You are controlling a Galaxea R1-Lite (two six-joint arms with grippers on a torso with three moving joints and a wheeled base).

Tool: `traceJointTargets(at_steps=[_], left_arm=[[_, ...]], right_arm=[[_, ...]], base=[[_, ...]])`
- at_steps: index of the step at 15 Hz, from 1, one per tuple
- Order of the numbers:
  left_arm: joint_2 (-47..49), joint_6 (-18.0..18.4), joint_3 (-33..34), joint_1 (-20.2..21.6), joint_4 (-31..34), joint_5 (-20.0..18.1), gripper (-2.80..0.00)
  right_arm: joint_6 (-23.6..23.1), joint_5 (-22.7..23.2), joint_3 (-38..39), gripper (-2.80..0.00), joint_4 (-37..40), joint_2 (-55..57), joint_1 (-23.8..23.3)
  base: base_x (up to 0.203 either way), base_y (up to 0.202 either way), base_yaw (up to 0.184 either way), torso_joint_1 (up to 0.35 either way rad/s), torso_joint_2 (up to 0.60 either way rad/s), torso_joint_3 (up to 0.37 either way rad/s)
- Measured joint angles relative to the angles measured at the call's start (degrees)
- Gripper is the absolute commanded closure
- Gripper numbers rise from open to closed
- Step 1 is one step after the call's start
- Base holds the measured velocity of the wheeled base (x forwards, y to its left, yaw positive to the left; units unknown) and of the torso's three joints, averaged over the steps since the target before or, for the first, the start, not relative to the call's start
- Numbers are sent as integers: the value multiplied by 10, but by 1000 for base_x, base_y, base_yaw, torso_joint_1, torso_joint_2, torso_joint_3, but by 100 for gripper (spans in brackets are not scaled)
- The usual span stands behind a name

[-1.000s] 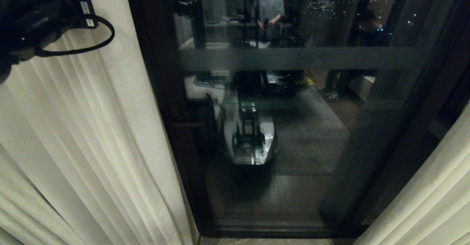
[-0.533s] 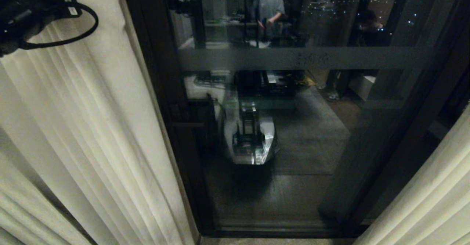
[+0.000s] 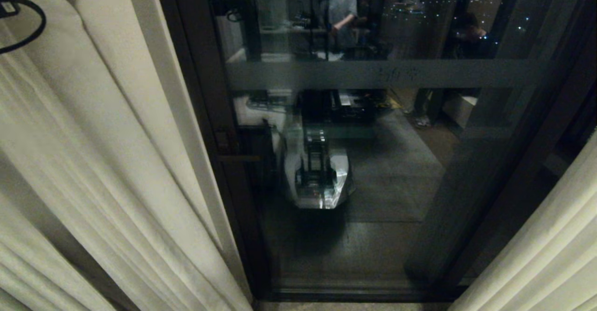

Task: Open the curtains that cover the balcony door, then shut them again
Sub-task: Pull the inner curtains open on both sides

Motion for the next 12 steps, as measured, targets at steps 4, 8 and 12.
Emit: traceJointTargets(at_steps=[4,8,12], left_arm=[[27,-45,-4,90,-1,-4,0],[78,-54,-53,143,3,-72,0],[130,-56,-97,170,-7,-92,0]], right_arm=[[0,0,0,0,0,0,0],[0,0,0,0,0,0,0],[0,0,0,0,0,0,0]], base=[[0,0,0,0,0,0],[0,0,0,0,0,0],[0,0,0,0,0,0]])
